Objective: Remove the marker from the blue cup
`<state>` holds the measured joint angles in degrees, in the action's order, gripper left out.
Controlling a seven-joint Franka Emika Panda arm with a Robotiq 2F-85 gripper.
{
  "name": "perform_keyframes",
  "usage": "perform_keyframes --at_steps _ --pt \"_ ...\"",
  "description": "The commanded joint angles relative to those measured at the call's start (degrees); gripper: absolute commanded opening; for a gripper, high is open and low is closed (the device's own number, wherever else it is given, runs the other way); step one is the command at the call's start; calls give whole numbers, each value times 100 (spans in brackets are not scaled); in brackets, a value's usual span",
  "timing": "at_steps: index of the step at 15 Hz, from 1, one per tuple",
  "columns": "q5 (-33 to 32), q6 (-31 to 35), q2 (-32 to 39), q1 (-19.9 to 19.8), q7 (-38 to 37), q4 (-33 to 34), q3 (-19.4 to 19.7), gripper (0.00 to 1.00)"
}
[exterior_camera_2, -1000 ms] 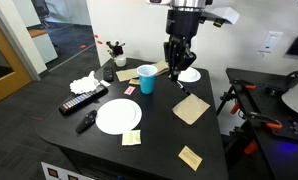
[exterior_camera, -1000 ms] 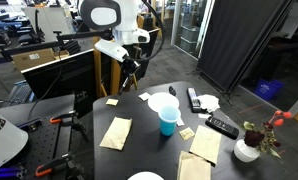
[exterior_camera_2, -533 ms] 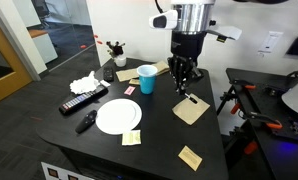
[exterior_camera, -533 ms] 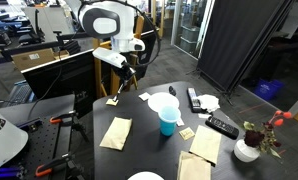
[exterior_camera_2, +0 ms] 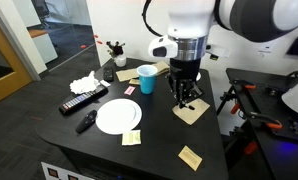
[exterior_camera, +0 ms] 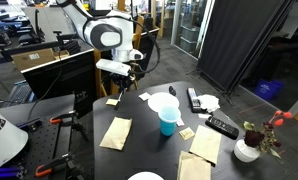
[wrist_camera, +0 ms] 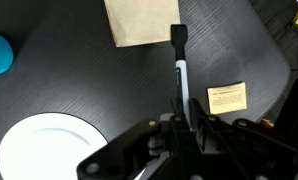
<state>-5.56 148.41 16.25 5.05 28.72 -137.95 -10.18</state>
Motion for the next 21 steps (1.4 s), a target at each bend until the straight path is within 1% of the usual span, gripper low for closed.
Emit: perform_keyframes --at_steps 1,5,7,9,13,14,15,17,18,20,21 --pt "-476 214 564 36 -12 361 52 3" --pt "-1006 267 1097 119 -119 733 133 3" --pt "-1145 258 1309 179 -303 947 194 3" --pt "-1209 196 1483 269 -564 1170 267 3" --pt "-1232 146 1691 375 -794 1441 312 3" --pt "-1235 158 1685 394 -851 1444 321 37" --pt "-1224 157 1674 400 -870 1440 320 38" --pt "-1219 171 1598 417 -946 1390 330 51" --pt "-1215 184 1543 412 -963 1351 331 60" --pt "-1195 208 1430 410 -1071 1277 341 73" --pt "-1162 220 1318 391 -1119 1209 328 82"
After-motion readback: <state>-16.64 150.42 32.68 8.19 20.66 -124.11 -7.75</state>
